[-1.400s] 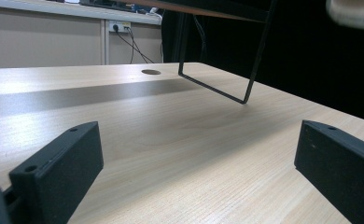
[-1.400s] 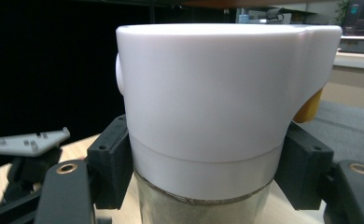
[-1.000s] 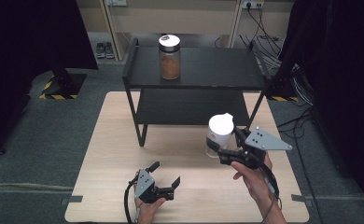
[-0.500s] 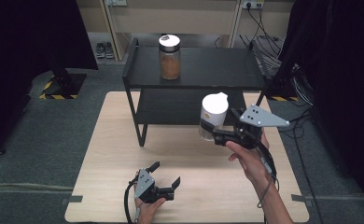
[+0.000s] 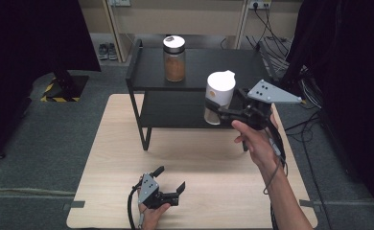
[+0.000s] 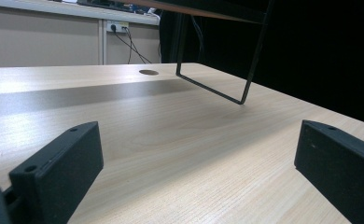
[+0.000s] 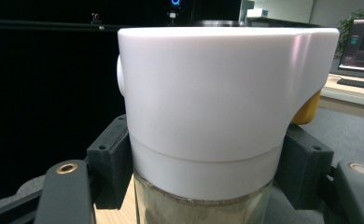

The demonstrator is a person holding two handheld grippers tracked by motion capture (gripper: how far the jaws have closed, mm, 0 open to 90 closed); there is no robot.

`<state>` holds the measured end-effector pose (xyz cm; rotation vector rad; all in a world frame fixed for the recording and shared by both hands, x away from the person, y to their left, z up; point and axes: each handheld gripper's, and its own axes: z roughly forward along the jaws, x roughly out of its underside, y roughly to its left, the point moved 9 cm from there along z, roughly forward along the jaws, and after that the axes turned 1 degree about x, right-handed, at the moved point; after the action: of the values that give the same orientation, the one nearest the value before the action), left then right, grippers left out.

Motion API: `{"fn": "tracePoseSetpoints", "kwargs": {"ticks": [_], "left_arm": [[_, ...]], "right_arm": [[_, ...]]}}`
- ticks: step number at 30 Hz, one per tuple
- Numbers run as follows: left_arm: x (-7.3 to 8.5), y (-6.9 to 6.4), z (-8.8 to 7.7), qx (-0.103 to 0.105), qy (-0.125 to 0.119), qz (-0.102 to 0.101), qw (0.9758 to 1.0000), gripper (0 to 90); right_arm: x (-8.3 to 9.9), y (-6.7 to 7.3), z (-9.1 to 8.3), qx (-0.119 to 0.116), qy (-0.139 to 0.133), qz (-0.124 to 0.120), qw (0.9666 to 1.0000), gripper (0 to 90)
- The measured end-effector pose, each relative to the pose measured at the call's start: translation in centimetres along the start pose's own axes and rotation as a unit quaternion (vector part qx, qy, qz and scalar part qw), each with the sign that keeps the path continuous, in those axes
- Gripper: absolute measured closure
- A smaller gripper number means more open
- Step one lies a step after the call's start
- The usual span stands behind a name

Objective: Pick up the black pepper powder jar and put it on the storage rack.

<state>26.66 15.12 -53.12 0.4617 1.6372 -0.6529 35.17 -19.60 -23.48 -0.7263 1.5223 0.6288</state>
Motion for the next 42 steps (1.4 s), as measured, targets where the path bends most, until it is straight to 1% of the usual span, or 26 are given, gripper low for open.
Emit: {"fn": "tracePoseSetpoints", "kwargs": {"ticks": [3,8,14,22,25,28,32,37,42], "left_arm": [[0.0,0.0,0.0,0.000,-0.001,-0.001,1.0000,0.3],[0.0,0.0,0.0,0.001,0.000,0.001,1.0000,0.3],[0.0,0.0,0.0,0.002,-0.001,0.000,1.0000,0.3],[0.0,0.0,0.0,0.005,0.000,-0.001,1.0000,0.3],[0.0,0.0,0.1,0.005,0.001,0.003,1.0000,0.3],[0.0,0.1,0.0,0.006,0.000,-0.001,1.0000,0.3],[0.0,0.1,0.0,0.006,0.000,0.000,1.0000,0.3],[0.0,0.1,0.0,0.006,-0.001,-0.001,1.0000,0.3],[0.0,0.1,0.0,0.006,-0.002,-0.001,1.0000,0.3]], "right_arm": [[-0.8,-0.2,0.4,0.002,-0.002,0.000,1.0000,30.8],[-1.9,-0.4,1.1,0.001,0.001,0.000,1.0000,30.8],[-2.3,-0.9,1.9,-0.001,-0.002,0.021,0.9998,30.8],[-3.4,-2.0,3.2,0.014,-0.002,0.029,0.9995,30.8],[-4.1,-2.4,3.6,0.021,0.000,0.029,0.9994,30.8],[-4.4,-2.7,4.1,0.029,0.001,0.030,0.9991,30.8],[-4.7,-3.1,4.8,0.041,0.003,0.030,0.9987,30.8],[-4.9,-3.5,5.7,0.058,0.007,0.022,0.9981,30.8],[-4.9,-4.1,6.6,0.075,0.009,0.025,0.9968,30.7]]}}
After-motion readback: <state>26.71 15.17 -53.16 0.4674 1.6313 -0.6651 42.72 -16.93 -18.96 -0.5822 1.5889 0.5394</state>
